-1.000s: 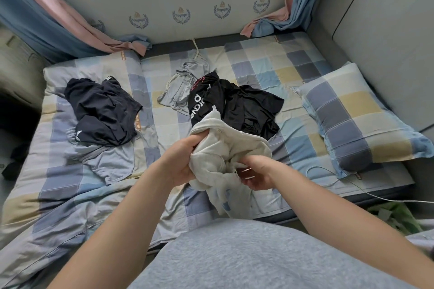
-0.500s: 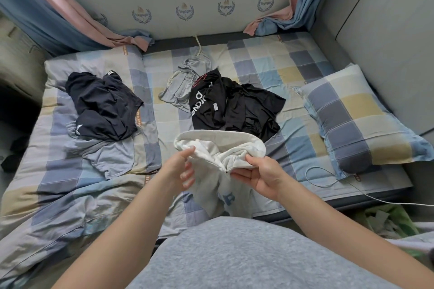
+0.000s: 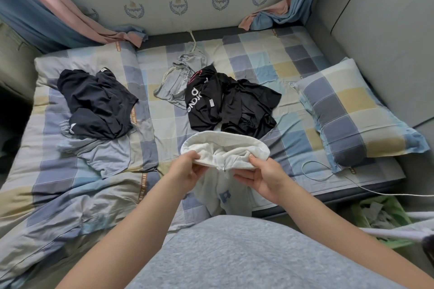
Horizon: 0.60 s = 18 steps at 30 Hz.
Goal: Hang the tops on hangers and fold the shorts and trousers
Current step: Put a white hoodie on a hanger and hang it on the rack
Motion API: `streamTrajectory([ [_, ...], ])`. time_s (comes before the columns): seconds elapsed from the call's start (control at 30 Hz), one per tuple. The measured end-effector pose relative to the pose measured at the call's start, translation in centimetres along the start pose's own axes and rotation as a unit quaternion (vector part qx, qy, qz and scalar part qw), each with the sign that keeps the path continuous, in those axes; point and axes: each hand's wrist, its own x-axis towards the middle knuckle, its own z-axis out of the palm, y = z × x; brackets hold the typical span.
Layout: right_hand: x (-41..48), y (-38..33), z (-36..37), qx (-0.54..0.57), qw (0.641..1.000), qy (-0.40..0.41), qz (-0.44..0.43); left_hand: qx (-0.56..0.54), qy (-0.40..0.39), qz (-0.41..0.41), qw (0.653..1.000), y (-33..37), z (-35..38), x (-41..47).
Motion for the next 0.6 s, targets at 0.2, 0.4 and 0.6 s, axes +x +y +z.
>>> streamTrajectory([
  [0.2,1.2,0.6,-1.9,0.052,0.985,0.108,0.121,-0.081,-0.077,-0.038,0.993,0.4,0.7,-3.2],
  [0.4,2.1,3.5,-1.6,-0.126,0.959,0.227,0.113,0.084,-0.141,-0.080,0.983,0.2,-0.5,-4.7],
  [0.6,2.6,5.9,2.0,-0.219,0.935,0.101,0.261,0.252,-0.141,-0.086,0.953,-0.1,-2.0,-5.7],
])
